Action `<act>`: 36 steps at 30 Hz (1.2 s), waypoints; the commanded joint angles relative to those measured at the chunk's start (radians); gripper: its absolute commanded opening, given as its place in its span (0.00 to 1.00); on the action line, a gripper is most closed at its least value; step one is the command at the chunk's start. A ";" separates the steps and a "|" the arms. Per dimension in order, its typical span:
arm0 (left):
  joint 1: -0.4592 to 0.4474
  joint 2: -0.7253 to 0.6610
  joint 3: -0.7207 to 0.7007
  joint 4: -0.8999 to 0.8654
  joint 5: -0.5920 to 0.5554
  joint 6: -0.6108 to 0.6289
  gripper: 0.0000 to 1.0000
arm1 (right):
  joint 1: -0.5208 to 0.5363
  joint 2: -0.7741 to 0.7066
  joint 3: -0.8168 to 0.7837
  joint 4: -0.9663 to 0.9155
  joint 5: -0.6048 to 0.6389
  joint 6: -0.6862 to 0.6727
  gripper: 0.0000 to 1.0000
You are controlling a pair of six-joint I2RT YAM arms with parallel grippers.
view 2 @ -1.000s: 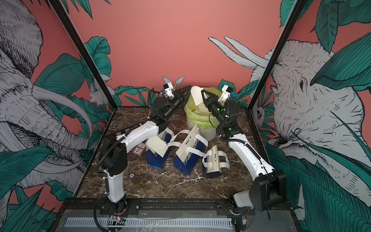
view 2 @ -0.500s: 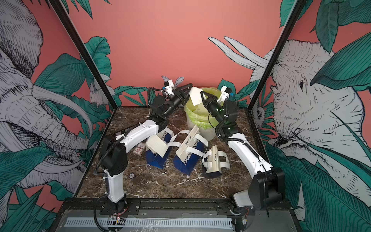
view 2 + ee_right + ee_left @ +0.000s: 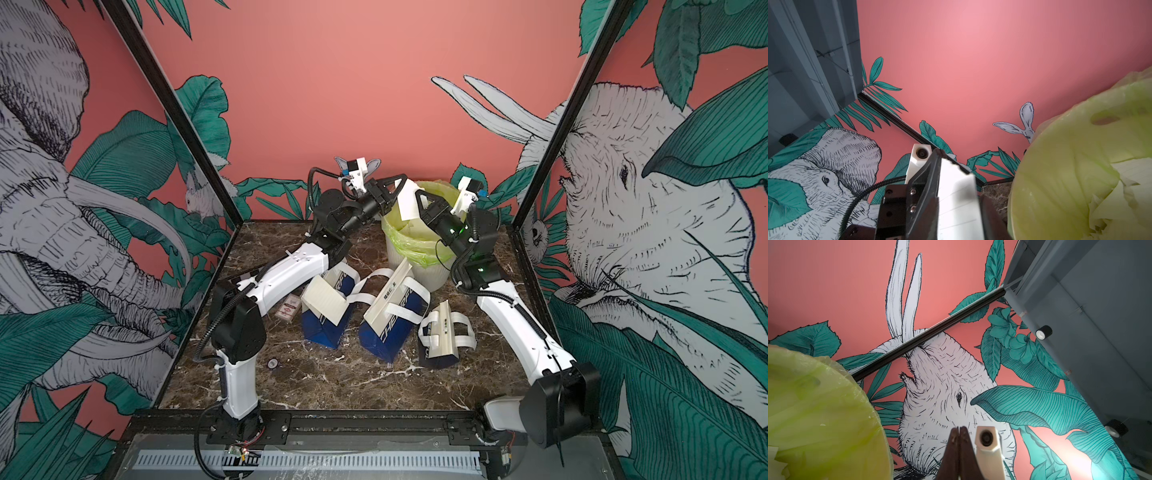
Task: Shred takeout receipts and throw away
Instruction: Shred the takeout receipt.
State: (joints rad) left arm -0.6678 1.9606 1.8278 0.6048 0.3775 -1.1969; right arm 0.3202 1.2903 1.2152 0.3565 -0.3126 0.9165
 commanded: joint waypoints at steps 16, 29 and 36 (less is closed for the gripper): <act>-0.006 -0.178 0.200 -0.463 0.480 0.985 0.00 | -0.019 -0.162 0.294 -0.703 -0.321 -1.138 0.60; -0.024 -0.207 0.190 -0.467 0.588 1.001 0.00 | -0.020 -0.118 0.371 -0.715 -0.384 -1.156 0.45; -0.025 -0.211 0.194 -0.483 0.623 1.007 0.00 | -0.020 -0.089 0.415 -0.762 -0.395 -1.172 0.45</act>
State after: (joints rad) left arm -0.6888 1.7977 2.0144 0.1230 0.9646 -0.2146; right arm 0.3046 1.1946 1.6066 -0.4000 -0.6716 -0.2321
